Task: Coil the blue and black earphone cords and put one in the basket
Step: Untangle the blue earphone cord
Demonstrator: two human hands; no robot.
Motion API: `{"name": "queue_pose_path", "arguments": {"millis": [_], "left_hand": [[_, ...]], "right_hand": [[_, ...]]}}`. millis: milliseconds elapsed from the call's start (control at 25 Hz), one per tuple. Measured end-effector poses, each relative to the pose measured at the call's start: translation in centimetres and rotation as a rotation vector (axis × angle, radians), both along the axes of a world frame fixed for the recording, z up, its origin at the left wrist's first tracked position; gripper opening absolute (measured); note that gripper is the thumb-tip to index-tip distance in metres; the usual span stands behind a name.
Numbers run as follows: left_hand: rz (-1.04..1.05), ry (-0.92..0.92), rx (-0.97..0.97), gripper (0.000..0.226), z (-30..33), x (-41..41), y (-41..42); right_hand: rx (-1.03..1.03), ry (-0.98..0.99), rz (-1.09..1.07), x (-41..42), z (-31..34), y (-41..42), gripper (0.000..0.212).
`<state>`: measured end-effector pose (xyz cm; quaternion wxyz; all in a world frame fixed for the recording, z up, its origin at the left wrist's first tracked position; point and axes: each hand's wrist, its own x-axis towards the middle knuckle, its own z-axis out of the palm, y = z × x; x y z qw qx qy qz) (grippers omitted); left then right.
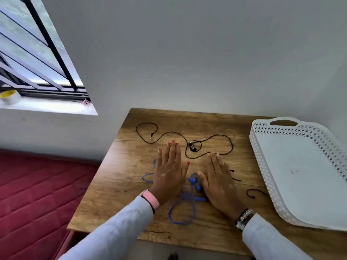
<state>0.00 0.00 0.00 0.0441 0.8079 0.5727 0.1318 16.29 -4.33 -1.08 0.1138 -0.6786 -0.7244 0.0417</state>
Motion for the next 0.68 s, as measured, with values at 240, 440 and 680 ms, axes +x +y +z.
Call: {"name": "queue_pose_path", "arguments": {"millis": [240,440,680], "left_hand": [[-0.046,0.019,-0.085,0.092,-3.7,-0.2,-0.9],[-0.071,0.145,-0.093,0.103,-4.0,-0.4,-1.4],[-0.065,0.277,-0.127,0.072,-3.9,-0.1,-0.7]], "right_hand": [[0.039,0.08,0.04,0.4,-2.8,-0.3,0.082],[-0.064,0.092,0.102,0.7,-2.4,-1.2,0.085],[-0.111,0.107,0.171,0.8,-2.3,-2.1,0.072]]}}
